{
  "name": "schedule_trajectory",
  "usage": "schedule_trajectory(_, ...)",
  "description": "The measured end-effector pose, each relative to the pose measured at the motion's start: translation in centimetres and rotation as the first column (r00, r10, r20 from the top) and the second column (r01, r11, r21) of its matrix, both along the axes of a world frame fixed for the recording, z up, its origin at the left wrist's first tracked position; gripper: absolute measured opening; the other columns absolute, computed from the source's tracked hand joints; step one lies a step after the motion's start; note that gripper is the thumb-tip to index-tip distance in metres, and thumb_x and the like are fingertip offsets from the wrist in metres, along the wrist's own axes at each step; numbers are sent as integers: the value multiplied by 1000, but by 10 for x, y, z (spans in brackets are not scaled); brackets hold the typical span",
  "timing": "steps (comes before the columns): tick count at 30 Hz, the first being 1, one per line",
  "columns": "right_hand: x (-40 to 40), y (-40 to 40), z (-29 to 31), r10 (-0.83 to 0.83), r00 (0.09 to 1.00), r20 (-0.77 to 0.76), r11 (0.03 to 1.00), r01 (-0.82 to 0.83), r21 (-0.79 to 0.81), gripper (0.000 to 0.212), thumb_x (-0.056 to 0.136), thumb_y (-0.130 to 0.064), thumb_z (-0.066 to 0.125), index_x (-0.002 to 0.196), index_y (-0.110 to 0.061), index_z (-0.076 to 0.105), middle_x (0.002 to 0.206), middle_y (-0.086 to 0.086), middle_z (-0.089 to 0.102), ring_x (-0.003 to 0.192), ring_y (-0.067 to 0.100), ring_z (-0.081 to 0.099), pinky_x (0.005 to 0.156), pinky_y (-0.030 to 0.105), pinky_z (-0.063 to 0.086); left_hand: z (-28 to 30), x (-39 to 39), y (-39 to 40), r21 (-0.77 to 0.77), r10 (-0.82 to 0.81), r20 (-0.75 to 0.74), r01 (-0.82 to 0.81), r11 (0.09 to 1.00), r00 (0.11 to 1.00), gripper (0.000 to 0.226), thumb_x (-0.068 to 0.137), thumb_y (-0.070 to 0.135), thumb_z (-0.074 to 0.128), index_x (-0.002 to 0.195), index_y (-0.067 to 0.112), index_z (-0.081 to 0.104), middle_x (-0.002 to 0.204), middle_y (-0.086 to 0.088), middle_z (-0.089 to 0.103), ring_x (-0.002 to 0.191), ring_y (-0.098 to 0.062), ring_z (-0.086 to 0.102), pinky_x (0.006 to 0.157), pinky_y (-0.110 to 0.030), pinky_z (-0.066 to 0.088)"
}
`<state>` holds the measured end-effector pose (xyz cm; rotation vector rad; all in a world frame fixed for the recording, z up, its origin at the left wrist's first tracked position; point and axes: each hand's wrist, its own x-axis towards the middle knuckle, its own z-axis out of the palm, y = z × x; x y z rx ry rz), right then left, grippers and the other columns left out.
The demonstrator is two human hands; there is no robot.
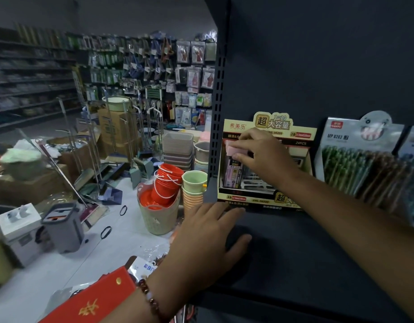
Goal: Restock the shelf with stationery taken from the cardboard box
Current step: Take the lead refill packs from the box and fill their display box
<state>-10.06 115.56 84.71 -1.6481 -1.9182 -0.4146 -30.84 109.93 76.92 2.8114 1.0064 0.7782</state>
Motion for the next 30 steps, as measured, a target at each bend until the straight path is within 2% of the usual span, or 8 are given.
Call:
schedule_trajectory(6,-1,8,-7,-43,999,0,999,43,16,36,93,-33,62,128,-24,62,114,-6,61,102,6,42,83,26,32,-3,0,3,-12,-6,10,6,1000,1000,59,91,65,28,142,38,39,137,12,48,125,-9,40,103,-28,31)
schedule_trajectory(9,-2,9,-9,-48,999,-8,999,48,-6,39,93,-33,62,130,-23,60,119,-5,60,108,10,47,86,26,33,-4,0,5,-5,-22,12,22,1000,1000,57,91,63,30,138,35,45,131,10,53,119,-11,47,98,-29,36)
schedule_trajectory(15,-1,-37,-10,25,1000,-11,993,-26,-114,47,94,-38,59,140,-26,52,140,-4,53,128,16,45,107,37,38,3,-4,1,-27,-183,68,185,982,981,49,93,55,46,135,32,53,132,12,55,119,-6,46,96,-15,32)
schedule_trajectory(19,16,-122,-16,16,999,-52,981,-26,-191,45,94,-45,57,138,-38,51,145,-14,46,133,6,39,106,26,31,5,-7,-11,5,-278,111,280,960,954,45,92,48,54,132,27,58,129,12,58,120,-5,51,102,-19,37)
schedule_trajectory(22,40,-211,-33,-39,990,-135,954,-3,-300,46,89,-56,51,135,-52,46,141,-33,37,130,-13,31,103,12,24,3,6,-38,-14,-333,88,335,942,939,48,92,52,53,135,31,56,133,15,55,124,-3,49,104,-16,34)
schedule_trajectory(24,54,-267,-52,-81,982,-172,952,26,-304,44,88,-63,48,131,-58,45,138,-42,34,130,-19,28,102,6,22,0,18,-61,-49,-362,63,365,930,930,47,91,56,50,135,37,54,135,19,52,125,-2,48,102,-16,34)
schedule_trajectory(27,74,-364,-89,-260,939,-224,935,186,-303,40,89,-68,48,129,-61,46,138,-43,34,132,-17,29,104,10,24,-12,60,-113,-94,-477,19,477,874,879,45,93,59,46,134,42,51,135,21,49,124,-4,48,98,-27,42)
schedule_trajectory(30,78,-472,-129,-461,829,-317,868,347,-354,40,89,-66,50,128,-58,49,138,-44,34,133,-17,27,102,9,23,-31,113,-184,-145,-630,16,625,767,776,44,94,55,47,134,39,54,135,21,51,124,-2,48,100,-28,41)
